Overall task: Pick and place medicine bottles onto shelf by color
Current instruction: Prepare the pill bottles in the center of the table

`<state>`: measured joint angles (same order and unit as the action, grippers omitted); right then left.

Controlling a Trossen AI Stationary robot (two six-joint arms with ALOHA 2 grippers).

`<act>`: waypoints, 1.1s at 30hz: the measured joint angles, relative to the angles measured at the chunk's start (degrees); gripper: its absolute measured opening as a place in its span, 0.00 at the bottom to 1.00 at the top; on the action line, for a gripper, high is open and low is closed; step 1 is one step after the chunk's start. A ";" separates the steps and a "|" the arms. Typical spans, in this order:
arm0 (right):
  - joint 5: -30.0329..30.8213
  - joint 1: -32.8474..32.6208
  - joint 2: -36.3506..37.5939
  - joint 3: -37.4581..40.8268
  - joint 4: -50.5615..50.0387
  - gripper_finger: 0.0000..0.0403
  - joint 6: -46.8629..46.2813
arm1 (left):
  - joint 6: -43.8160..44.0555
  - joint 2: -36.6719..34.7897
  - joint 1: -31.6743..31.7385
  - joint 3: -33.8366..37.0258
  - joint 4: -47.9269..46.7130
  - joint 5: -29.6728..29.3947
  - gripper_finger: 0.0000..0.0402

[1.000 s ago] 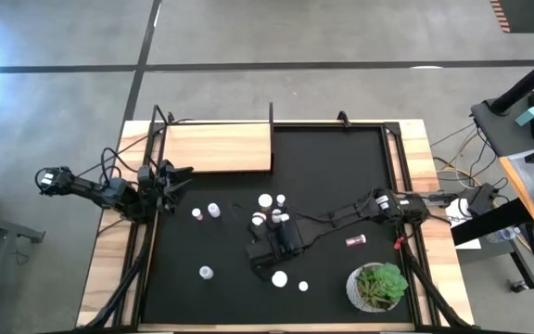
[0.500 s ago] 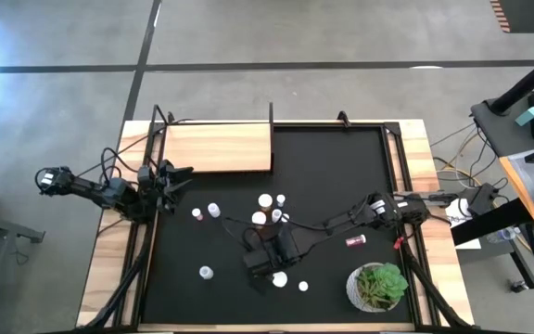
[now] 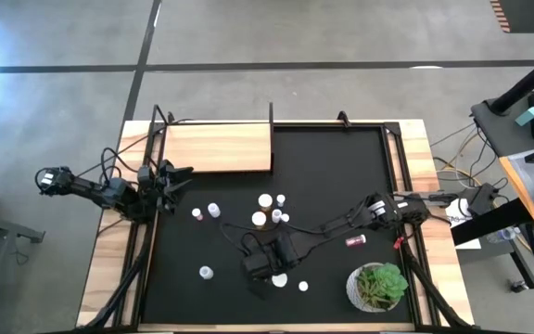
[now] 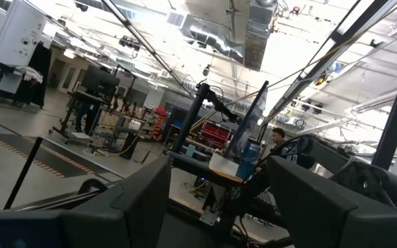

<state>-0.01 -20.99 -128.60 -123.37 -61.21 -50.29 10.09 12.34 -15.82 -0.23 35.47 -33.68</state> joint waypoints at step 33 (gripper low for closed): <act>0.00 2.02 0.00 5.72 6.69 0.36 -2.35 | 0.01 0.00 0.00 0.00 0.01 0.00 0.57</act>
<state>-0.01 -18.97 -128.60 -117.64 -54.52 -52.64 10.11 12.34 -15.82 -0.23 35.48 -33.67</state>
